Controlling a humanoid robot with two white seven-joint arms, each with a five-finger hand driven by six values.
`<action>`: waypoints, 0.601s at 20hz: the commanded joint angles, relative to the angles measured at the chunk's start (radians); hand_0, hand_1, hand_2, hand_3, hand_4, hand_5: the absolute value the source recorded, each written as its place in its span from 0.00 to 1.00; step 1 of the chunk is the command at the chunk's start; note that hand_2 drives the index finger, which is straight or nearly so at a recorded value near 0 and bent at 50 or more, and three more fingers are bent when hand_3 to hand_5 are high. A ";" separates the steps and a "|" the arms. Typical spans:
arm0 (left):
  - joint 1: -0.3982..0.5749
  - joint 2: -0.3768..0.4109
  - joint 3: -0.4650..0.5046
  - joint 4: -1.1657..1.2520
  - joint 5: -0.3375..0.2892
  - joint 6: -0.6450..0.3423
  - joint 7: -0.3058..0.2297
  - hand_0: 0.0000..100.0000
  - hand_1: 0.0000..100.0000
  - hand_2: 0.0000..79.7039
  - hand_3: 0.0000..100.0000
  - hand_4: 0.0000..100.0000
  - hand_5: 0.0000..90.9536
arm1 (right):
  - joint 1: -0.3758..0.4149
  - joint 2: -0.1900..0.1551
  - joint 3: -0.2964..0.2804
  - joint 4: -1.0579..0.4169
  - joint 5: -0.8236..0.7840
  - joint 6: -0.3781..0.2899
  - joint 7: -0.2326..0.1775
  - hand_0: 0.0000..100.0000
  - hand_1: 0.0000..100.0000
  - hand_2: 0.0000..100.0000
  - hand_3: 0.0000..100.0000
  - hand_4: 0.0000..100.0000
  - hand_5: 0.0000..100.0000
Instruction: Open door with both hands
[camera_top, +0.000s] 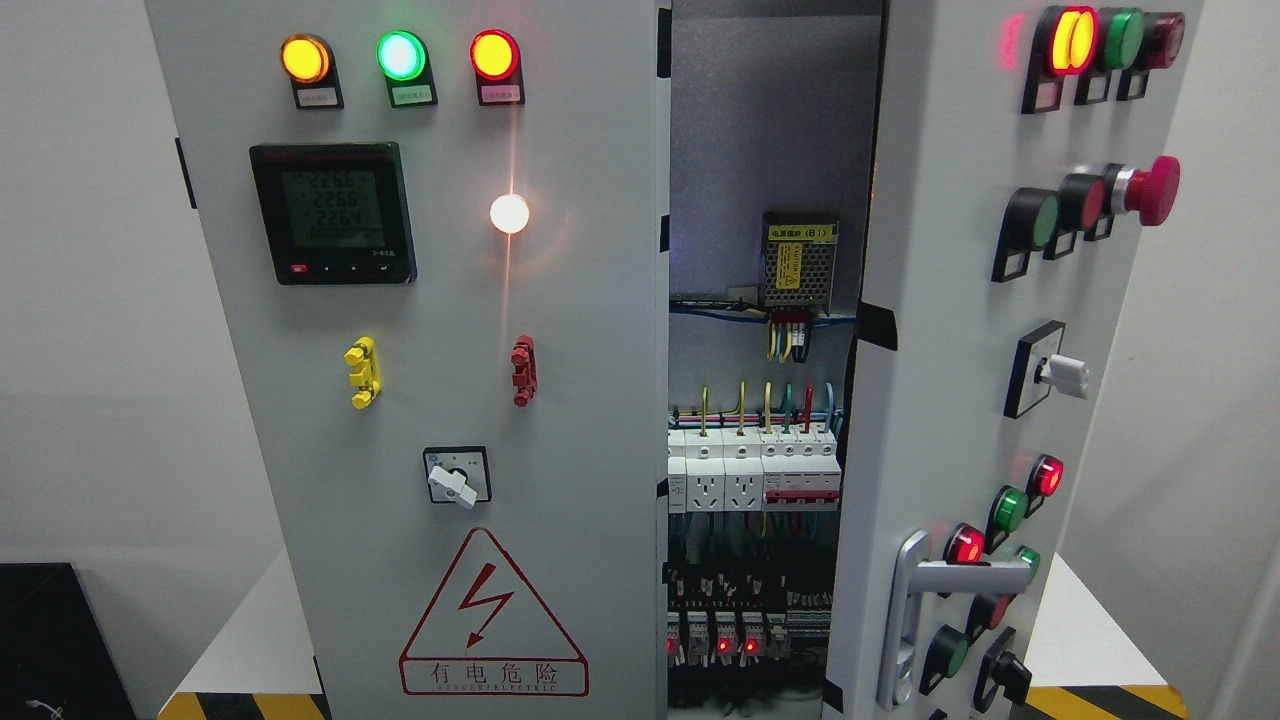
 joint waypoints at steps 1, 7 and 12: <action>-0.001 0.001 0.201 -0.028 -0.195 0.003 -0.001 0.00 0.00 0.00 0.00 0.00 0.00 | 0.000 0.000 0.000 0.000 0.000 0.000 0.000 0.19 0.00 0.00 0.00 0.00 0.00; -0.002 0.008 0.193 -0.026 -0.198 -0.001 -0.001 0.00 0.00 0.00 0.00 0.00 0.00 | 0.000 0.000 0.000 0.000 0.000 0.000 0.000 0.19 0.00 0.00 0.00 0.00 0.00; 0.010 0.038 0.193 -0.093 -0.197 -0.013 -0.001 0.00 0.00 0.00 0.00 0.00 0.00 | 0.000 0.000 0.000 0.000 0.000 0.000 0.000 0.19 0.00 0.00 0.00 0.00 0.00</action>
